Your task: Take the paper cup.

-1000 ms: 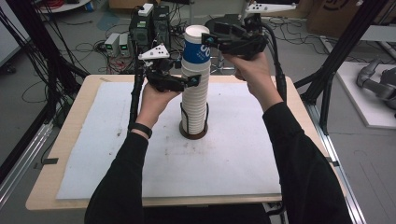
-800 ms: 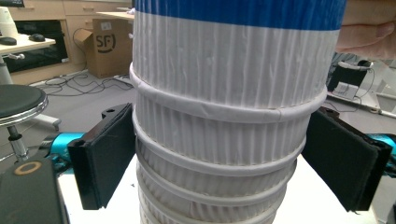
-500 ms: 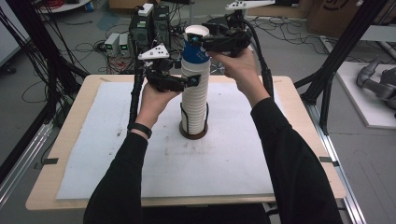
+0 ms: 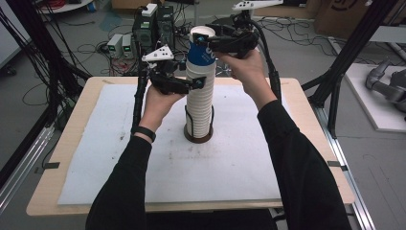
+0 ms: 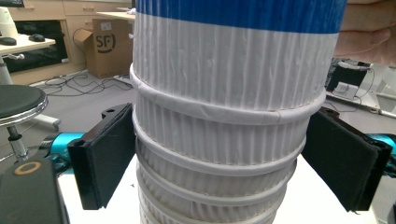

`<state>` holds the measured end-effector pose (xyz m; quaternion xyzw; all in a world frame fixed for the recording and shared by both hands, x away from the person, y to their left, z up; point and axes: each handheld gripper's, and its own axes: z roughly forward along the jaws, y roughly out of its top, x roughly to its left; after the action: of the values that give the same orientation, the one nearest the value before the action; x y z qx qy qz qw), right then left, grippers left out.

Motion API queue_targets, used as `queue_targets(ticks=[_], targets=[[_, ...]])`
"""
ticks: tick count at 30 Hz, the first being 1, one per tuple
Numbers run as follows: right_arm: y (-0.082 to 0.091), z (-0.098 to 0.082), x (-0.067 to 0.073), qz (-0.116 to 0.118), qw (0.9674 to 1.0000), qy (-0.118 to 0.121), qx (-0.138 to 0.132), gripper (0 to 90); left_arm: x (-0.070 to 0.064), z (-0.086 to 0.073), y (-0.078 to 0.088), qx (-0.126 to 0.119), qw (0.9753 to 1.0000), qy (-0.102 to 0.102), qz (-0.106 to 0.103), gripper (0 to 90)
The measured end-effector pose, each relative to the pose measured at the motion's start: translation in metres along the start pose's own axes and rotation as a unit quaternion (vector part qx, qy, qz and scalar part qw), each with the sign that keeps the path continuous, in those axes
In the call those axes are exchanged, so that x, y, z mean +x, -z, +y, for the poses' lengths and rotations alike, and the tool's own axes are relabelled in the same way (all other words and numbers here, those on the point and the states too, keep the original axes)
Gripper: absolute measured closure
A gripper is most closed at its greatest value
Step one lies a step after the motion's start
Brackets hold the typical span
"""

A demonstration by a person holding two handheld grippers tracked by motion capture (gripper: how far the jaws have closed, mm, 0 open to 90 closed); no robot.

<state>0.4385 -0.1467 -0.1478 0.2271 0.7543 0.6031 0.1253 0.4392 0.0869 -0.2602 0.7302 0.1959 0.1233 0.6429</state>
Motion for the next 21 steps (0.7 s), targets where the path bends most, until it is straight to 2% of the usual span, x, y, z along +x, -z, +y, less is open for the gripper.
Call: queue_targets(ticks=[6, 9, 13, 21], targets=[[0.0, 0.001, 0.001, -0.001, 1.0, 0.007, -0.001, 31.5, 0.0, 0.0, 0.0, 0.0, 1.0, 0.001, -0.001, 12.6], [0.002, 0.002, 0.002, -0.002, 0.9999, 0.01, -0.012, 31.6, 0.0, 0.0, 0.0, 0.0, 1.0, 0.001, -0.001, 12.6], [0.008, 0.009, 0.006, -0.005, 0.9994, 0.016, -0.032, 31.7, -0.001, 0.0, 0.0, -0.001, 1.0, 0.002, 0.0, 12.6], [0.019, 0.025, 0.014, -0.006, 0.9984, 0.031, -0.047, 31.7, -0.001, 0.0, 0.0, 0.002, 1.0, 0.0, -0.001, 12.6]])
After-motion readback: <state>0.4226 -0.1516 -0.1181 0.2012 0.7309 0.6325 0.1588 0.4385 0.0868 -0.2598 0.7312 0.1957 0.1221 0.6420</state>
